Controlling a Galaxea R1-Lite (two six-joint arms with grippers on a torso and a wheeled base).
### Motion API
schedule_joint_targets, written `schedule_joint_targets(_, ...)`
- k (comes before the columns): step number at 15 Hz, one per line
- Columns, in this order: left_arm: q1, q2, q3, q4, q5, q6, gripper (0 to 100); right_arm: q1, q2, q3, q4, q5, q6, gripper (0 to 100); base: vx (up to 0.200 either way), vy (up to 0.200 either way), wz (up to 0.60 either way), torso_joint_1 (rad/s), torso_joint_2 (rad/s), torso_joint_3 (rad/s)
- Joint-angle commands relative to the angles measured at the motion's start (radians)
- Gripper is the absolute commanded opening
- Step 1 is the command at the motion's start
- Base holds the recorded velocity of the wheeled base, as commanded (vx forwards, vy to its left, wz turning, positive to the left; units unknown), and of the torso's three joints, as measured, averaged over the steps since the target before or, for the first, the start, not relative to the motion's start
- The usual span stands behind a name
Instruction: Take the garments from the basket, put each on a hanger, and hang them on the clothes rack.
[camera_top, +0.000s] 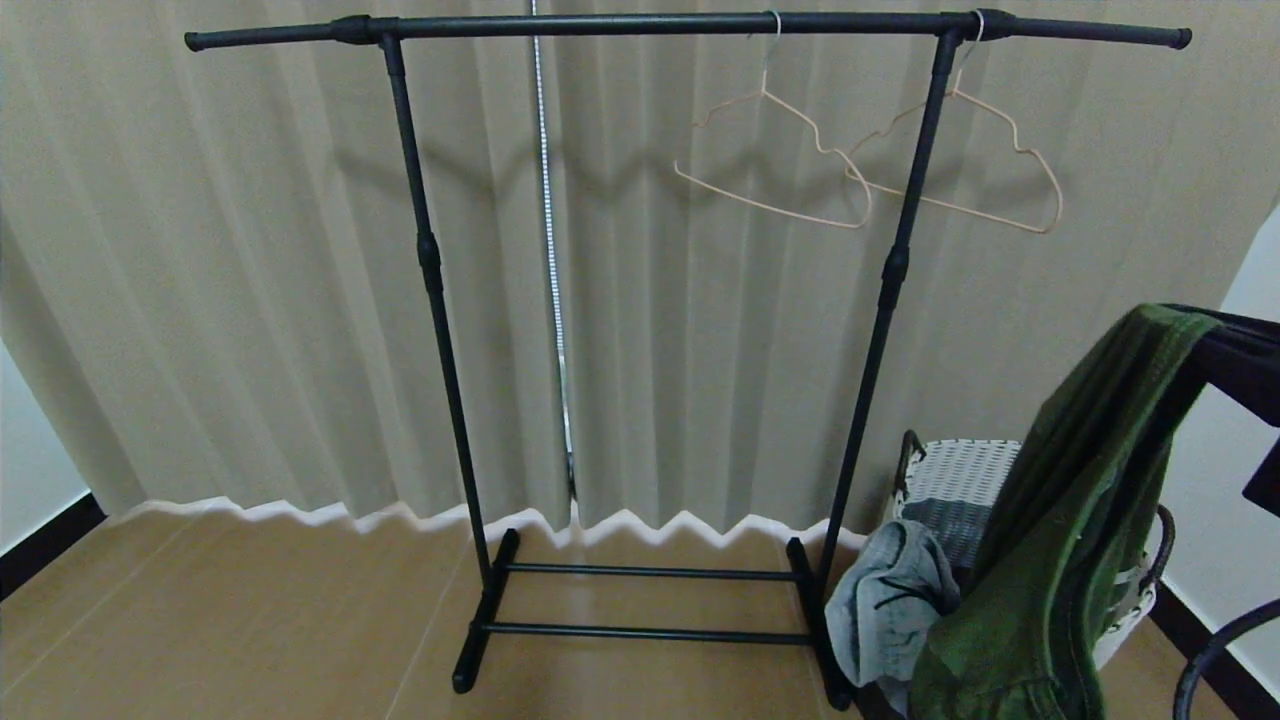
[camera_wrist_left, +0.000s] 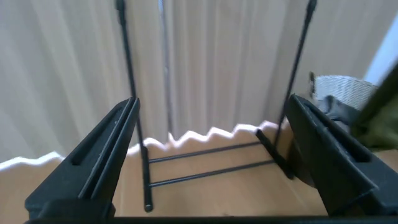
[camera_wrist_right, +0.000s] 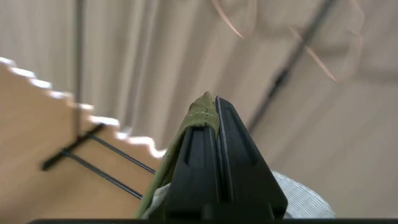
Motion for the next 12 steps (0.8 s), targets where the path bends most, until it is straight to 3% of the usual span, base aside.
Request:
schedule_joint_targets(1,-0.098,0.309,-0.12,-0.082,-0.006,0.002,100,0.043,0.084,-0.061,0.0,0.0,0.006,0,0.0,0.0,0.0,0.0,0.0,0.0)
schedule_joint_targets(3,-0.201,0.452,-0.221,-0.103,0.0,-0.001,100,0.046,0.146,-0.125,0.0,0.001,0.009,0,0.0,0.0,0.0,0.0,0.0,0.0)
schedule_joint_targets(7,-0.315,0.59,-0.313,-0.126,0.008,-0.001,100,0.098,0.186,-0.18,0.0,0.009,0.055,0,0.0,0.0,0.0,0.0,0.0,0.0)
schedule_joint_targets(9,-0.418,0.684,-0.319,-0.22,0.095,-0.001,100,0.15,0.189,-0.18,0.002,0.012,0.08,0,0.0,0.0,0.0,0.0,0.0,0.0)
schedule_joint_targets(12,-0.554,0.789,-0.32,-0.317,0.229,-0.004,100,0.156,0.216,-0.185,-0.001,0.017,0.086,0,0.0,0.0,0.0,0.0,0.0,0.0)
